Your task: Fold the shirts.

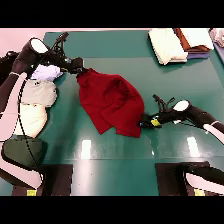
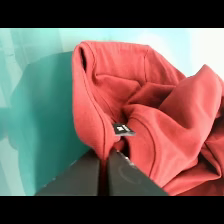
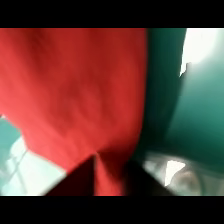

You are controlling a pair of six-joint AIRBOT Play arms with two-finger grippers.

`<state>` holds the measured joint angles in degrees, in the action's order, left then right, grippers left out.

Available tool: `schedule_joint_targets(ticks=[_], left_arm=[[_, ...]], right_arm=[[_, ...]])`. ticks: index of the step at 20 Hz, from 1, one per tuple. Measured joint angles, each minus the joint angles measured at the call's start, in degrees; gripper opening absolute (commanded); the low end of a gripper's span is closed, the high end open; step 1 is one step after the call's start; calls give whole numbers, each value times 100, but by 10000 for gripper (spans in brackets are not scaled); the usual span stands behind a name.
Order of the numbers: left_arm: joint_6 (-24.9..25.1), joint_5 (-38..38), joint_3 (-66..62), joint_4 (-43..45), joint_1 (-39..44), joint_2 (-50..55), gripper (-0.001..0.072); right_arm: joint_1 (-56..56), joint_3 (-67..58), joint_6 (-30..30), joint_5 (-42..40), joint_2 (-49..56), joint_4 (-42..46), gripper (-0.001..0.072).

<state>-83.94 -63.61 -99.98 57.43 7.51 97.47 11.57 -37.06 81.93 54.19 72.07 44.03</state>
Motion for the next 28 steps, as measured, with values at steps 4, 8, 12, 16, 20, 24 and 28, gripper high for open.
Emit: schedule_joint_targets(ticks=[4, 8, 12, 16, 20, 24, 28], left_arm=[[0, -42, -13, 17, 0, -166, 23], [7, 22, -372, 363, 0, -997, 23], [203, 79, -1193, 625, -4, -2319, 23], [332, 291, -1661, 708, -4, -3748, 23], [372, 317, -1779, 750, -4, -4710, 23], [179, -116, -1370, 754, -4, -4970, 23], [20, -354, 79, 706, -4, -4843, 23]], right_arm=[[105, -330, -92, -164, -94, 68, 16], [-393, -1154, -122, 153, -1117, 557, 15], [-1366, -2745, -133, 831, -2398, 1049, 15], [-2490, -4417, -144, 1353, -3200, 1215, 15], [-3560, -5606, -146, 1943, -3407, 1252, 15], [-4087, -6328, -146, 2599, -3045, 1071, 15], [-3899, -6467, 22, 3239, -2240, 951, 15]])
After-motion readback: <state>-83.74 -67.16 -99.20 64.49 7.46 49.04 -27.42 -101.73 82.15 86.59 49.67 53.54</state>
